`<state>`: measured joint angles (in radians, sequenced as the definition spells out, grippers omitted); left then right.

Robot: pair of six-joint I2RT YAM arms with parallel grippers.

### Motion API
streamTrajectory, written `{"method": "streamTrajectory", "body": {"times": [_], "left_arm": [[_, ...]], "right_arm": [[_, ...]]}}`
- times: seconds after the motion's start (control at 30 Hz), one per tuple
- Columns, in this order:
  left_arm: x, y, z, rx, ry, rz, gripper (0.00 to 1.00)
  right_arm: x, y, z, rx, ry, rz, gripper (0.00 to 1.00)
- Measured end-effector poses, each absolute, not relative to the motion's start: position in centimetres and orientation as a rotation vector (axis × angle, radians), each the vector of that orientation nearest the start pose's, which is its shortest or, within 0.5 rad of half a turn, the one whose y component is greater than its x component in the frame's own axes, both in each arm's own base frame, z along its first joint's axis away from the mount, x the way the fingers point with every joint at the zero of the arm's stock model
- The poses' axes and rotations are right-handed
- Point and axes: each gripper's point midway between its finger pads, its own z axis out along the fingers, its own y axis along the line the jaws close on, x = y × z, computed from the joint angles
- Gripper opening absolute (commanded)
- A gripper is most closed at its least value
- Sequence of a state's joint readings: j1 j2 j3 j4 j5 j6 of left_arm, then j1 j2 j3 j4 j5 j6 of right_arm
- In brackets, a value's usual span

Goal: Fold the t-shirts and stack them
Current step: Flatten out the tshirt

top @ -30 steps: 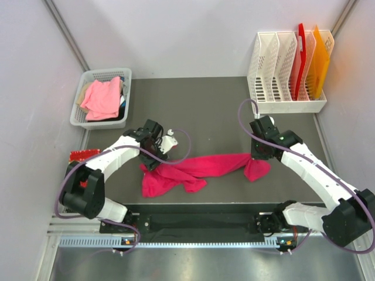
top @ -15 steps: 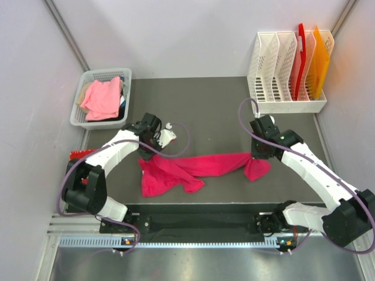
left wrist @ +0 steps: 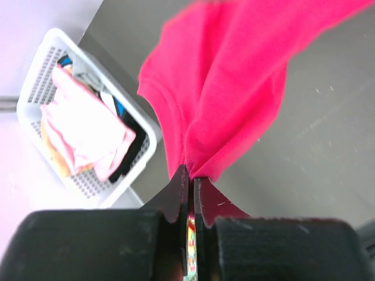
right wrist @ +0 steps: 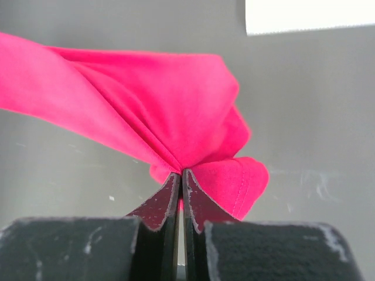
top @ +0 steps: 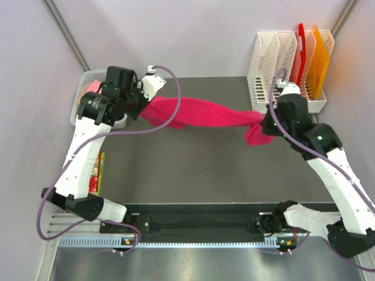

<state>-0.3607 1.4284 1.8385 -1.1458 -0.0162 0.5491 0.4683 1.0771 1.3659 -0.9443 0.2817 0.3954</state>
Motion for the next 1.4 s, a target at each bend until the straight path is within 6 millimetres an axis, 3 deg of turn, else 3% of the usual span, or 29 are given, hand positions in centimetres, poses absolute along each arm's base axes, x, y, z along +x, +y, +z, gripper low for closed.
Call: {"method": "streamTrajectory", "body": {"times": [0.1,0.17,0.33,0.43,0.53,0.63,0.8,0.93,1.03,1.13,1.23,1.4], "left_arm": [[30.9,-9.1,34.6,1.011,2.087,0.114,0.00],[29.9,-8.7,35.5,1.010,2.084,0.113,0.00],[28.0,-7.8,39.3,0.959,2.005,0.132,0.00],[26.6,-6.8,40.5,0.931,1.977,0.158,0.00],[25.2,-6.2,41.3,0.917,1.953,0.162,0.00],[24.9,-6.4,40.6,0.933,1.964,0.145,0.00],[25.6,-7.3,36.6,1.018,2.068,0.103,0.00],[27.0,-7.8,33.0,1.099,2.170,0.093,0.00],[27.1,-7.9,31.8,1.124,2.202,0.090,0.00],[27.2,-7.7,31.8,1.127,2.200,0.108,0.00],[28.0,-7.5,32.7,1.126,2.184,0.142,0.00],[30.2,-7.7,37.3,1.077,2.062,0.214,0.00]], "right_arm": [[25.9,9.6,32.1,0.077,2.125,0.227,0.00],[24.6,9.4,32.7,0.071,2.118,0.255,0.00],[21.0,9.4,31.0,0.040,2.204,0.326,0.00],[18.2,9.1,29.5,0.025,2.279,0.361,0.00],[16.6,8.8,28.6,0.020,2.317,0.379,0.00],[15.7,8.5,27.3,0.026,2.357,0.374,0.00],[15.7,8.7,24.2,0.036,2.461,0.338,0.00],[16.2,9.1,23.5,0.036,2.489,0.328,0.00],[16.7,9.0,23.4,0.039,2.477,0.311,0.00],[17.8,8.9,23.4,0.040,2.471,0.269,0.00],[19.7,9.2,24.7,0.022,2.453,0.232,0.00],[22.2,9.7,28.9,-0.013,2.344,0.229,0.00]]}}
